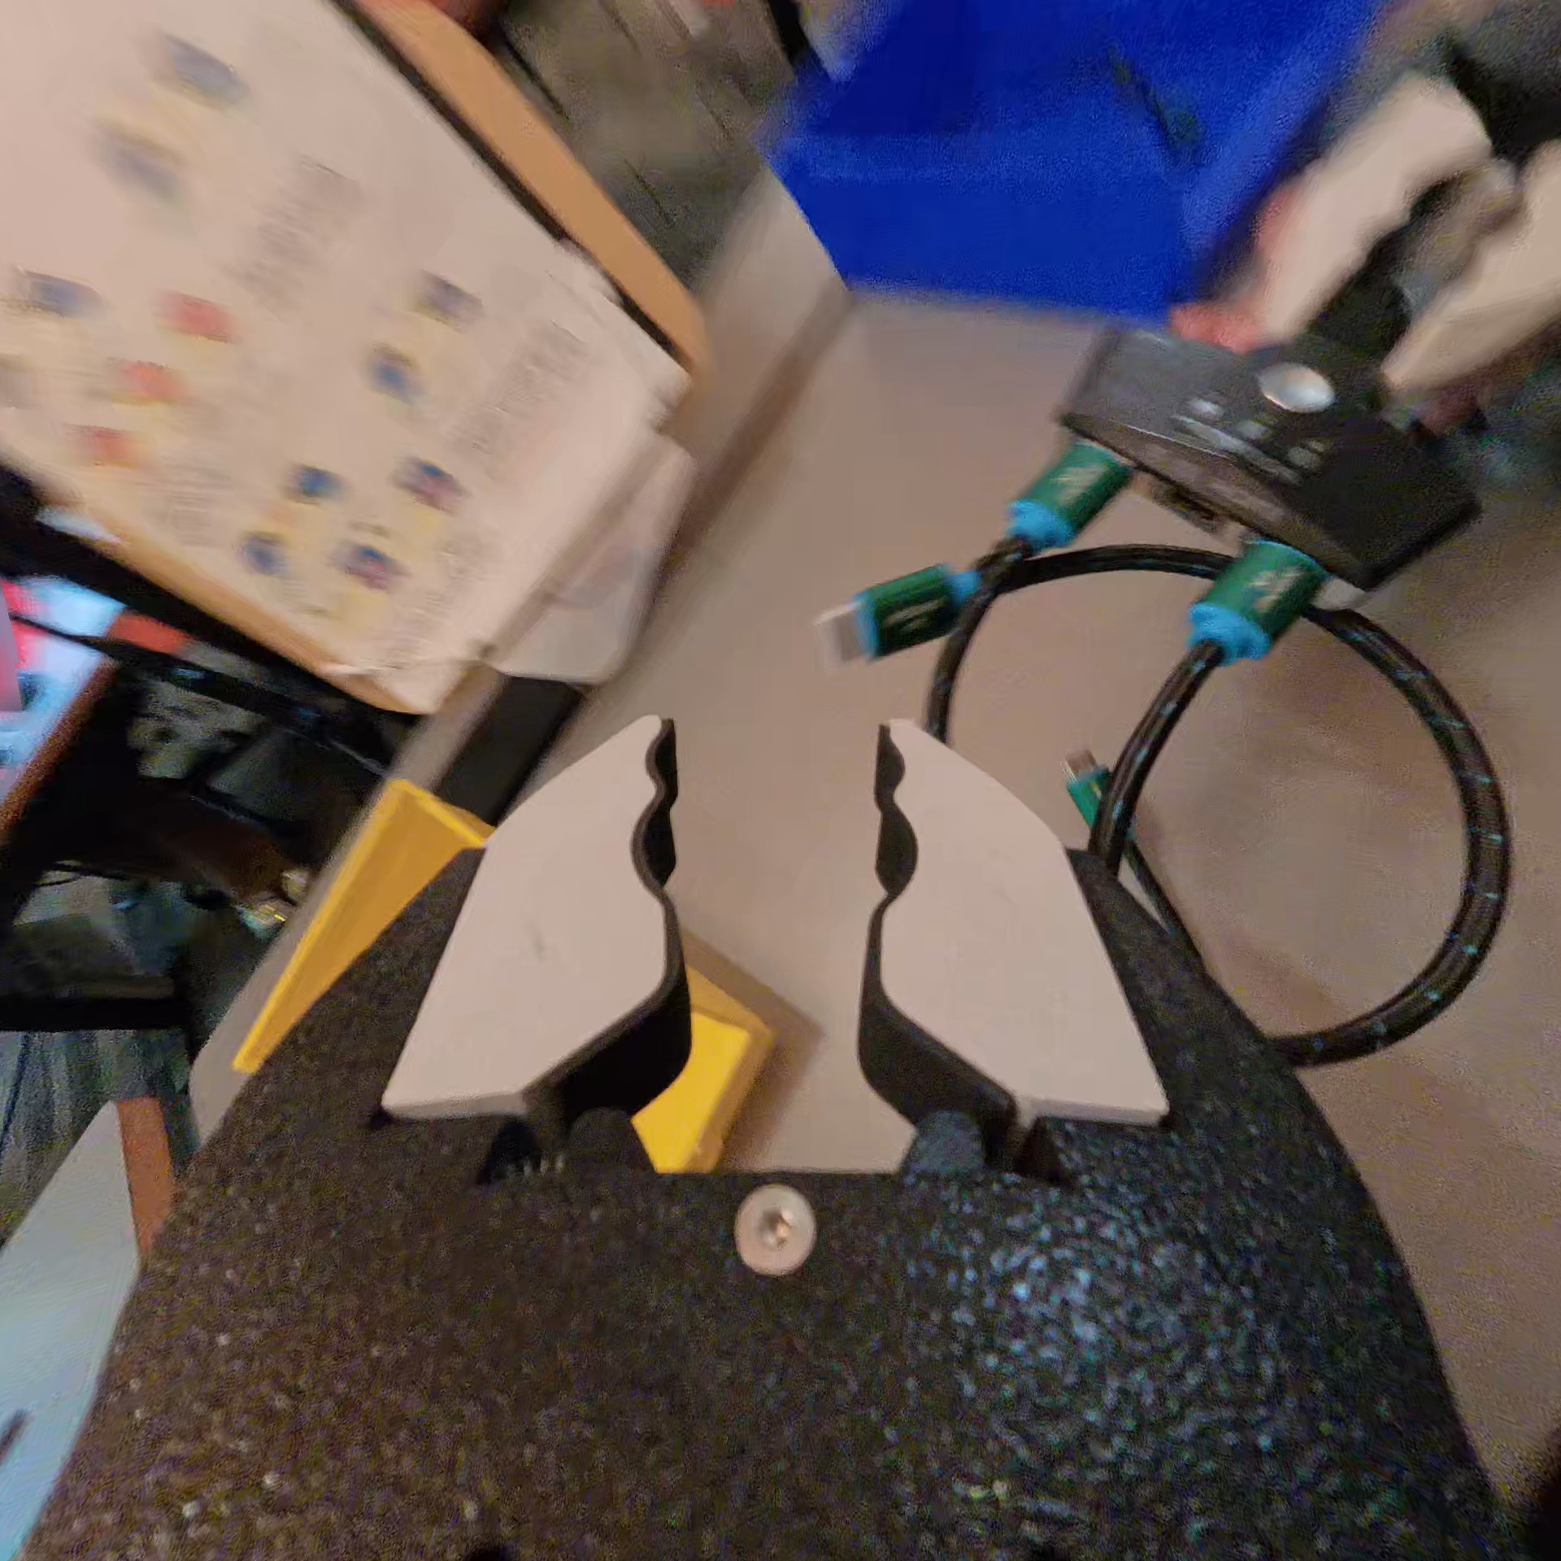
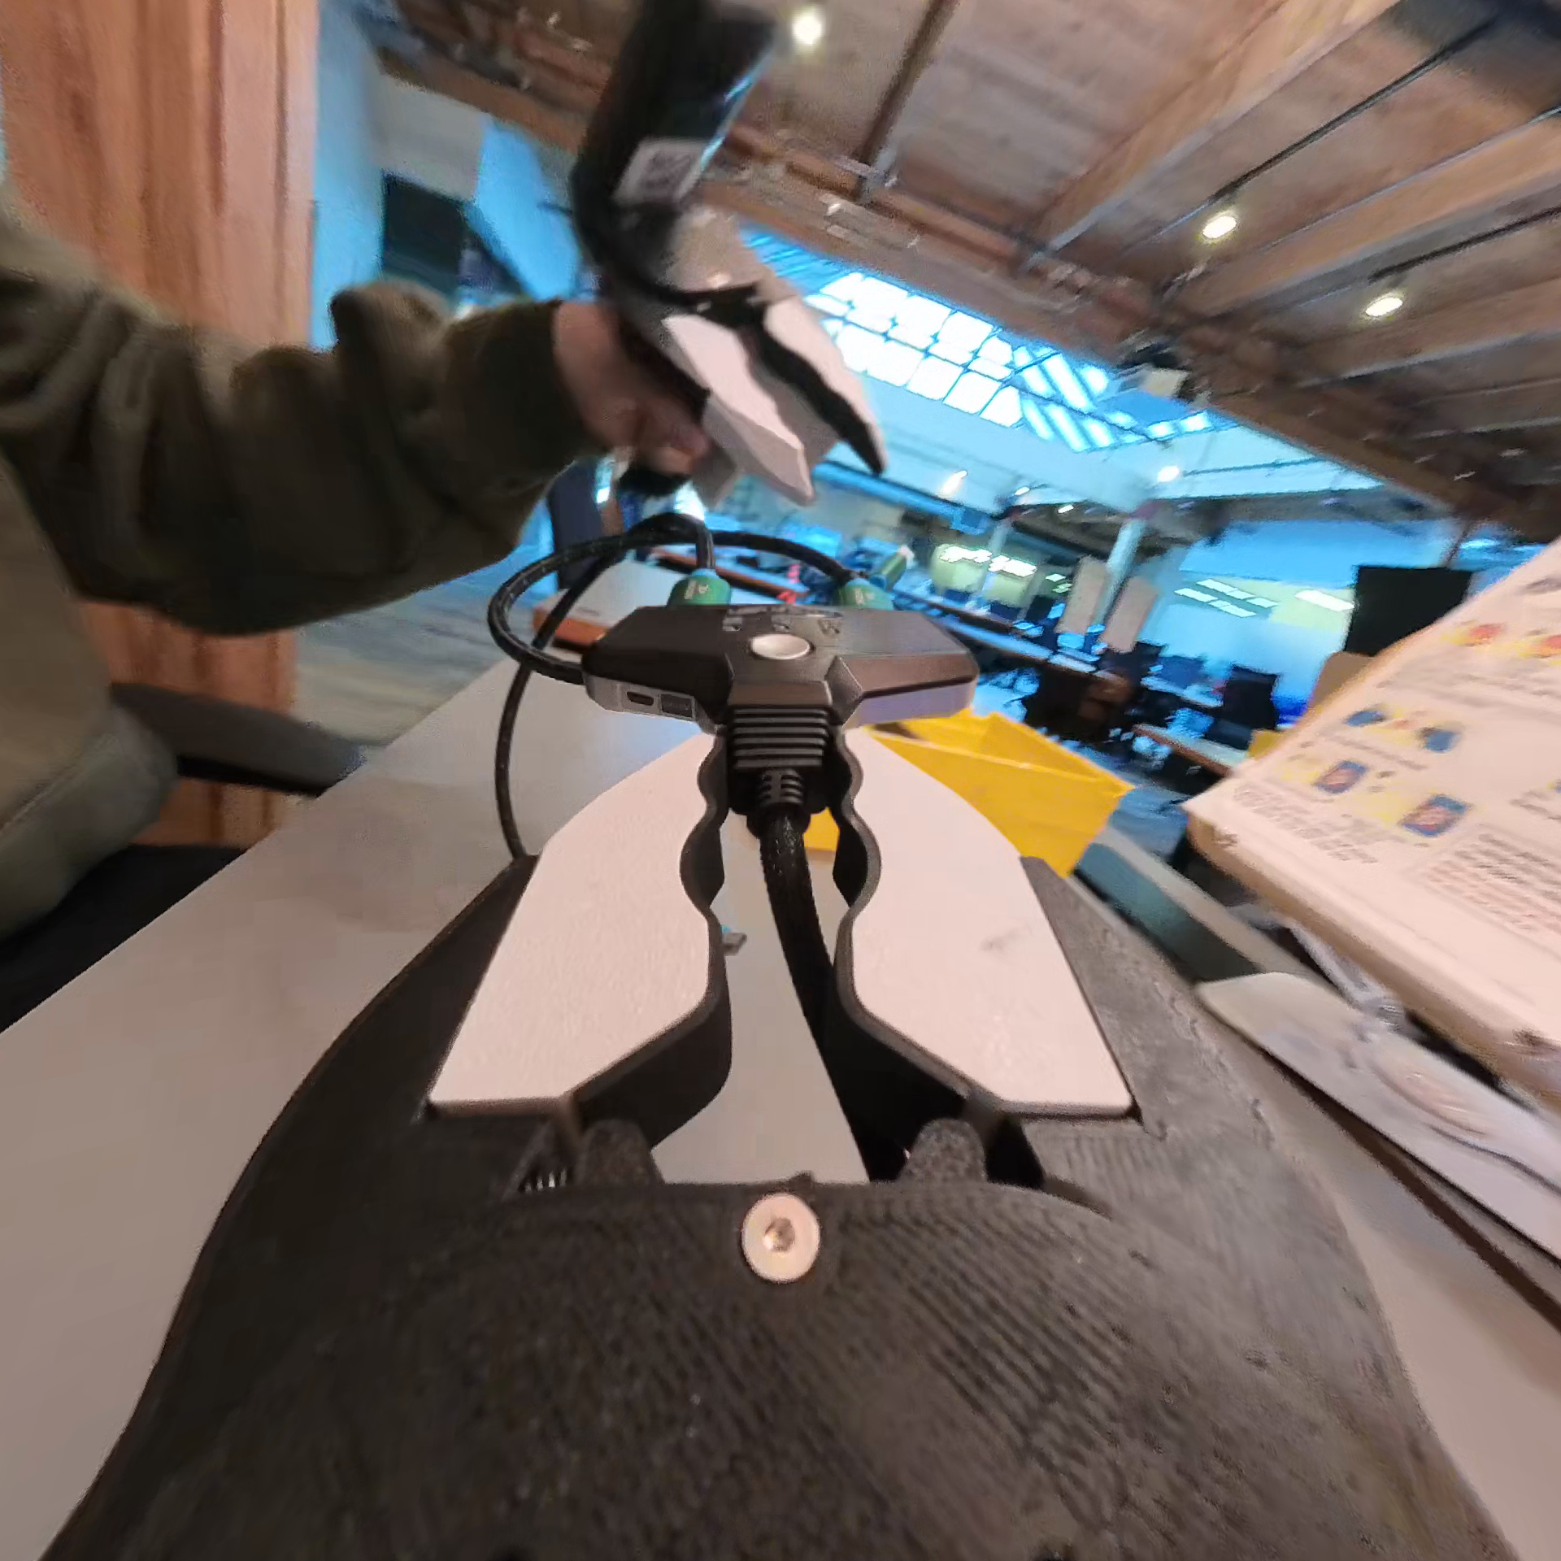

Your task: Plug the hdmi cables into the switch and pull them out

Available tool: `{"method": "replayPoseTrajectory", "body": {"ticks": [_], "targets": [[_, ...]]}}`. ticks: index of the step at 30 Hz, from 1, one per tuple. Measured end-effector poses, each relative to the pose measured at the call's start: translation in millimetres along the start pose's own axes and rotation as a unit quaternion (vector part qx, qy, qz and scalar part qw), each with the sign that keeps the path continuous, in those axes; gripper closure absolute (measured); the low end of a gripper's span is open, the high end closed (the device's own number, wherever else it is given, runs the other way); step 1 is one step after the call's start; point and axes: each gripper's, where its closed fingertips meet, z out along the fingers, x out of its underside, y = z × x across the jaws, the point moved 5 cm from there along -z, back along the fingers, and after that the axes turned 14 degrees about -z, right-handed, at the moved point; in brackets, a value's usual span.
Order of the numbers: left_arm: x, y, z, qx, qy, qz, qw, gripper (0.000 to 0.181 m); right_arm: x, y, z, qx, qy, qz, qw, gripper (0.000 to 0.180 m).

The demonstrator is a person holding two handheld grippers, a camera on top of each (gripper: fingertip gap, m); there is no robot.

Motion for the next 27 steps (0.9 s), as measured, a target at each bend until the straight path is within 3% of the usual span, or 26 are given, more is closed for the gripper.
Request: {"method": "replayPoseTrajectory", "body": {"ticks": [2,4,7,10,16,21,27], "targets": [[7.6,23.2,-26.4,-0.052,-0.125,-0.070,0.988,0.137,-12.7,-14.9,-9.7,0.050,0.010,-0.020,0.998,0.157],[34.4,35.4,-38.3,-0.069,-0.182,-0.139,0.971,0.141,-28.8,-30.9,-20.7,0.105,0.030,-0.047,0.993,0.157],[92.0,25.9,-21.9,-0.043,-0.146,-0.196,0.969,0.141,-58.7,-58.1,-41.7,0.190,0.072,-0.102,0.974,0.158],[137.1,-5.2,6.2,0.006,-0.086,-0.197,0.977,0.141,-91.3,-98.6,-64.8,0.263,0.083,-0.134,0.952,0.157],[160.7,-44.7,43.0,0.059,-0.065,-0.203,0.975,0.142,-144.4,-210.3,-105.5,0.380,0.046,-0.221,0.897,0.157],[153.9,-57.4,65.0,0.080,-0.088,-0.208,0.971,0.145,-132.5,-279.0,-133.7,0.434,-0.012,-0.216,0.875,0.158],[146.9,-72.7,68.9,0.056,-0.122,-0.119,0.984,0.153,-61.0,-301.3,-169.3,0.449,-0.069,-0.111,0.884,0.157]]}}
